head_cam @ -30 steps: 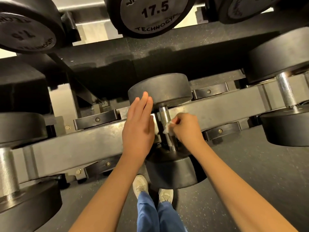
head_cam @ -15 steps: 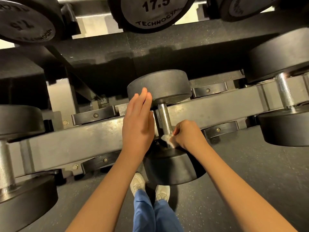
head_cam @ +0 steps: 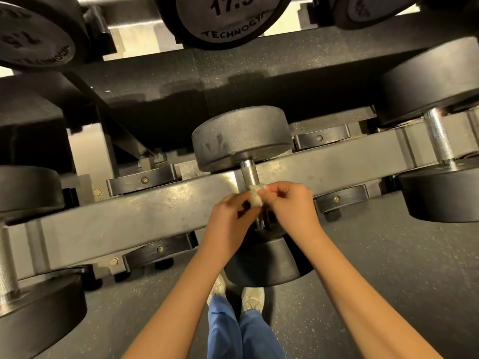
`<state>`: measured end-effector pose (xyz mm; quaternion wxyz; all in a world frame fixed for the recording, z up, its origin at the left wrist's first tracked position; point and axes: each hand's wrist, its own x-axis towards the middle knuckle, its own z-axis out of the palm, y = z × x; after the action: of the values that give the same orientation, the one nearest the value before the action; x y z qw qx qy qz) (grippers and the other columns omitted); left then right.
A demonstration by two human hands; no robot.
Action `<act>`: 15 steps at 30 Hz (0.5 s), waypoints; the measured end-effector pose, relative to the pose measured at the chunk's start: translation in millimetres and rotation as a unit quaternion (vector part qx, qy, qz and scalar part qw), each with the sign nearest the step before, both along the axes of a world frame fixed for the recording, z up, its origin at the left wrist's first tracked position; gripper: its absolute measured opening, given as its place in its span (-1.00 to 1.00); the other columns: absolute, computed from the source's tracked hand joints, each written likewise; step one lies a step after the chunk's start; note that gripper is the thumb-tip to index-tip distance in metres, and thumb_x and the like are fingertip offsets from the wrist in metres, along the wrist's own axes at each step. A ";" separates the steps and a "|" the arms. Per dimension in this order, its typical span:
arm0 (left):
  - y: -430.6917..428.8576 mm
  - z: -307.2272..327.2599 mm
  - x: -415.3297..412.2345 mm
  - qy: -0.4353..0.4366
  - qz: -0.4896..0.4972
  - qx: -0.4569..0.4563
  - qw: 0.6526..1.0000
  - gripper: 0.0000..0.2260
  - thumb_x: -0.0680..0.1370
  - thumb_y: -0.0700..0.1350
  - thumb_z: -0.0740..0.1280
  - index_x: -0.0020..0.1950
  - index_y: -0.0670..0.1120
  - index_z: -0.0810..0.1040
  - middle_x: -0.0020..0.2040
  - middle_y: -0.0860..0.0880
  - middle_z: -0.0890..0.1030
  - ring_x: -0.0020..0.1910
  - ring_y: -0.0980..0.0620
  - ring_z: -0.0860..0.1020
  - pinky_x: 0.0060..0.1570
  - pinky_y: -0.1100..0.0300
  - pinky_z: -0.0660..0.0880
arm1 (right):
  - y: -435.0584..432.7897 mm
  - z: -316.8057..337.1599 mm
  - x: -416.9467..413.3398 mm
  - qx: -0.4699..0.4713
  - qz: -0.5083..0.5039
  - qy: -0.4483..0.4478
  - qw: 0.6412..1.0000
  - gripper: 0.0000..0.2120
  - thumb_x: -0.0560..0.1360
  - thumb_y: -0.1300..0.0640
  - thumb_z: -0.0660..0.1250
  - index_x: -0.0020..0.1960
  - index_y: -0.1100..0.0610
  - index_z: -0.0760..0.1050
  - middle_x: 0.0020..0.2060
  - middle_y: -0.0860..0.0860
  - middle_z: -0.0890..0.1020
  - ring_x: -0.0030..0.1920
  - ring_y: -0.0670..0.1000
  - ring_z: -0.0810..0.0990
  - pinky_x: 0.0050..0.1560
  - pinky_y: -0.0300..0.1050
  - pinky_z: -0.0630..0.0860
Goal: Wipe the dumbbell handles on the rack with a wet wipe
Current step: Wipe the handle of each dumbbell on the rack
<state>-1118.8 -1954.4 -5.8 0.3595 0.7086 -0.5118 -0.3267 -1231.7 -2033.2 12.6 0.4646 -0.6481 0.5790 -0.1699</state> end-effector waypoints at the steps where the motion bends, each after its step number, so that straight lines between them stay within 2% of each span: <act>1: -1.3 0.3 -2.1 -0.009 0.007 -0.003 1.000 -0.82 0.54 -0.24 0.35 0.13 -0.21 0.61 -0.10 -0.13 0.60 -0.22 0.13 0.49 -0.14 0.54 0.37 | 0.4 0.9 -0.1 -0.001 0.008 -0.011 1.000 -0.74 0.50 0.20 0.36 -0.25 0.38 0.57 -0.34 0.30 0.58 -0.38 -0.04 0.44 -0.33 -0.21 0.41; 4: -6.4 -0.4 -3.8 0.005 0.062 0.007 0.998 -0.89 0.56 -0.20 0.34 0.02 -0.17 0.64 -0.15 -0.06 0.62 -0.25 0.15 0.50 -0.16 0.47 0.40 | 1.5 3.9 -3.1 -0.004 0.024 -0.022 0.999 -0.70 0.54 0.15 0.31 -0.28 0.33 0.55 -0.37 0.23 0.57 -0.38 -0.07 0.44 -0.30 -0.18 0.40; 6: -13.8 -3.6 1.1 0.021 0.115 0.005 0.993 -0.87 0.58 -0.14 0.31 -0.10 -0.12 0.63 -0.22 -0.03 0.61 -0.24 0.12 0.51 -0.21 0.33 0.43 | 5.7 5.6 -8.8 -0.038 0.030 0.014 0.999 -0.77 0.55 0.09 0.29 -0.16 0.18 0.62 -0.28 0.02 0.61 -0.27 -0.12 0.53 -0.25 -0.25 0.42; 7: -18.9 -5.7 4.1 0.002 0.132 0.000 0.991 -0.81 0.59 -0.12 0.29 -0.19 -0.10 0.61 -0.26 -0.03 0.58 -0.25 0.10 0.49 -0.24 0.28 0.40 | 9.3 5.9 -12.0 -0.062 0.026 0.038 0.997 -0.79 0.56 0.07 0.28 -0.10 0.14 0.64 -0.23 -0.06 0.60 -0.22 -0.14 0.53 -0.23 -0.33 0.40; 8: -25.1 -7.9 6.7 -0.021 0.140 0.000 0.990 -0.76 0.60 -0.11 0.27 -0.27 -0.06 0.54 -0.30 -0.02 0.53 -0.26 0.11 0.45 -0.27 0.30 0.33 | 13.1 5.0 -15.0 -0.079 0.016 0.056 0.995 -0.80 0.57 0.07 0.27 -0.12 0.11 0.63 -0.24 -0.10 0.56 -0.23 -0.18 0.50 -0.26 -0.40 0.35; 9: -31.4 -9.3 8.0 -0.038 0.147 0.001 0.988 -0.72 0.60 -0.11 0.26 -0.32 -0.01 0.46 -0.31 0.00 0.50 -0.26 0.13 0.41 -0.30 0.33 0.27 | 16.8 4.3 -17.0 -0.086 -0.001 0.064 0.994 -0.75 0.57 0.07 0.26 -0.24 0.09 0.57 -0.33 -0.11 0.52 -0.31 -0.19 0.44 -0.34 -0.43 0.28; 11: -42.3 -11.1 6.3 -0.044 0.167 0.007 0.985 -0.73 0.59 -0.14 0.23 -0.31 0.02 0.38 -0.32 0.04 0.46 -0.27 0.15 0.37 -0.31 0.32 0.21 | 19.4 1.2 -18.0 -0.080 -0.025 0.069 0.994 -0.64 0.58 0.05 0.24 -0.38 0.10 0.43 -0.49 -0.07 0.42 -0.43 -0.10 0.37 -0.44 -0.32 0.25; 13: -49.3 -13.4 0.6 -0.036 0.194 0.013 0.980 -0.81 0.57 -0.18 0.22 -0.23 -0.01 0.47 -0.28 0.06 0.50 -0.25 0.13 0.40 -0.30 0.35 0.24 | 19.0 0.4 -17.0 -0.082 -0.019 0.081 0.993 -0.66 0.57 0.03 0.24 -0.36 0.09 0.44 -0.50 -0.06 0.43 -0.44 -0.08 0.40 -0.45 -0.29 0.26; 15: -50.2 -13.3 -5.7 -0.032 0.209 0.007 0.977 -0.83 0.58 -0.18 0.21 -0.18 -0.03 0.52 -0.27 0.09 0.49 -0.27 0.15 0.40 -0.29 0.33 0.26 | 18.5 2.2 -16.1 -0.086 -0.019 0.077 0.993 -0.62 0.57 0.04 0.24 -0.42 -0.01 0.35 -0.53 -0.09 0.38 -0.46 -0.12 0.39 -0.46 -0.32 0.24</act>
<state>-1124.5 -2004.7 -19.2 0.3986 0.8126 -0.3607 -0.2253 -1247.8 -2014.7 14.7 0.3579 -0.6858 0.6084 -0.1773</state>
